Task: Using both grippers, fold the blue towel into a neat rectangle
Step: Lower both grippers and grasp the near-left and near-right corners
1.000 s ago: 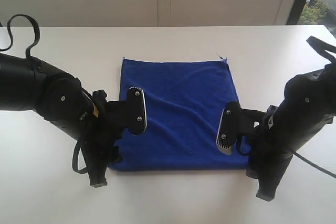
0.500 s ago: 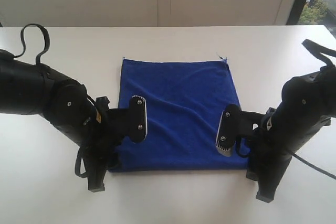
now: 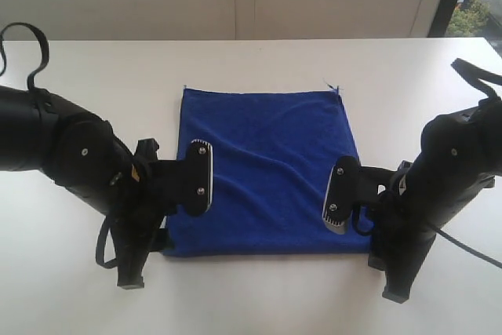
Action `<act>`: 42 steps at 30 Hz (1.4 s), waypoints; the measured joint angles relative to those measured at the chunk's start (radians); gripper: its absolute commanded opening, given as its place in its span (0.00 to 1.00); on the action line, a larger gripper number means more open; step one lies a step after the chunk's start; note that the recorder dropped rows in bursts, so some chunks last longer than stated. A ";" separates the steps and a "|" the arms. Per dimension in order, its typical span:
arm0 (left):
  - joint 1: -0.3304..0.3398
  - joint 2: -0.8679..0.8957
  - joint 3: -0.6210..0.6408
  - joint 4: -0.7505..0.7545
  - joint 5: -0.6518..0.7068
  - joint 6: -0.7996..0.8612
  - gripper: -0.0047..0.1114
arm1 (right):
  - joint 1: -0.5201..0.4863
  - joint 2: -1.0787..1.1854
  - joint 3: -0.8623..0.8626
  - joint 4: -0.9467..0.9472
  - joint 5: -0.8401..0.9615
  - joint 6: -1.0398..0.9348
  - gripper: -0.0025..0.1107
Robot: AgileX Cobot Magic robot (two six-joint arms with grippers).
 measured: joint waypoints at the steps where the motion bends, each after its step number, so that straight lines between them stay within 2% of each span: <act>1: 0.000 0.010 0.006 0.000 0.000 0.008 0.50 | 0.000 0.000 0.000 0.000 0.000 0.000 0.36; 18: 0.000 0.035 0.022 -0.061 -0.062 0.071 0.50 | 0.000 0.000 0.000 0.000 -0.002 0.000 0.36; 39: 0.000 0.066 0.022 -0.137 -0.034 0.160 0.50 | 0.000 0.000 0.000 0.000 -0.002 0.000 0.36; 41: 0.000 0.071 0.018 -0.141 -0.039 0.162 0.47 | 0.000 0.000 0.000 0.000 -0.002 0.000 0.36; 42: 0.000 0.072 0.016 -0.146 -0.044 0.162 0.39 | 0.000 0.000 0.000 0.000 -0.002 0.000 0.33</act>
